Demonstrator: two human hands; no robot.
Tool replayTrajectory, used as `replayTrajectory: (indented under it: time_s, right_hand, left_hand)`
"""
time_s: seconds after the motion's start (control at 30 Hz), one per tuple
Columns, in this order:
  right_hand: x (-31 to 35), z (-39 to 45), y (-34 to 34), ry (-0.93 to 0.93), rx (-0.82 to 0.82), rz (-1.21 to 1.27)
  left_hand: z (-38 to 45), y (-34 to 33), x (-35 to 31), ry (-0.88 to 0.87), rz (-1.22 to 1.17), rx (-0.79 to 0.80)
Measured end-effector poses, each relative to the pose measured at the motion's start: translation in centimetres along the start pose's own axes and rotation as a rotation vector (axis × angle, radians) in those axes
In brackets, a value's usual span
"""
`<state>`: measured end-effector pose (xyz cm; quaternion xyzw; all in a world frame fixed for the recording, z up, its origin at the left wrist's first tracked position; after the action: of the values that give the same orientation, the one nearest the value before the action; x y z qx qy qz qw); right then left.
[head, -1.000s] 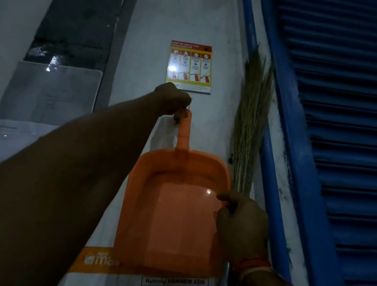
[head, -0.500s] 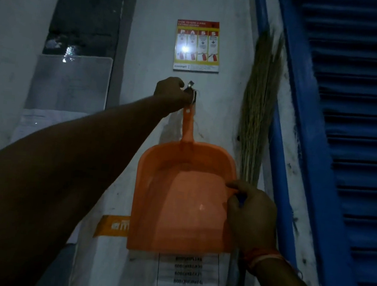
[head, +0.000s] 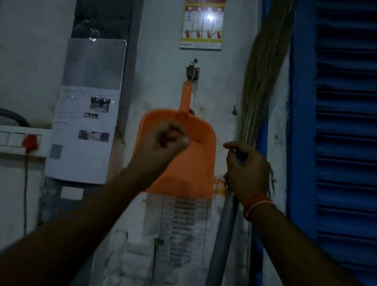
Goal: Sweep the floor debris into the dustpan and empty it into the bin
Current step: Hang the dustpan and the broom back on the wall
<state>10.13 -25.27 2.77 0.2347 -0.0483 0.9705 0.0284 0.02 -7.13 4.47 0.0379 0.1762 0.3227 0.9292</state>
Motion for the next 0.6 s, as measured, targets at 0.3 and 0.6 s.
replayTrajectory:
  time_s: [0.3,0.6]
  right_hand:
    - [3.3,-2.0,1.1,-0.031,0.022,0.117]
    - [4.5,-1.9,2.1,-0.033,0.181,0.111]
  left_hand:
    - [-12.3,-7.2,-1.6,0.219,-0.204,0.341]
    - [-14.9,-8.5,-2.6,0.275,-0.239,0.188]
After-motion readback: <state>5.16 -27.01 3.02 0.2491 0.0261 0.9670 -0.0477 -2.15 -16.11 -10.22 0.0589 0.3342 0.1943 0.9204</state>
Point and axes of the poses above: each hand's wrist, its own z-axis towards the middle knuckle, its own y-axis out of the back of the hand, x = y × z, the point moved 1 cm from there along z, towards the middle knuckle, and after that the axes turned 1 degree about x, right-handed, at the moved point
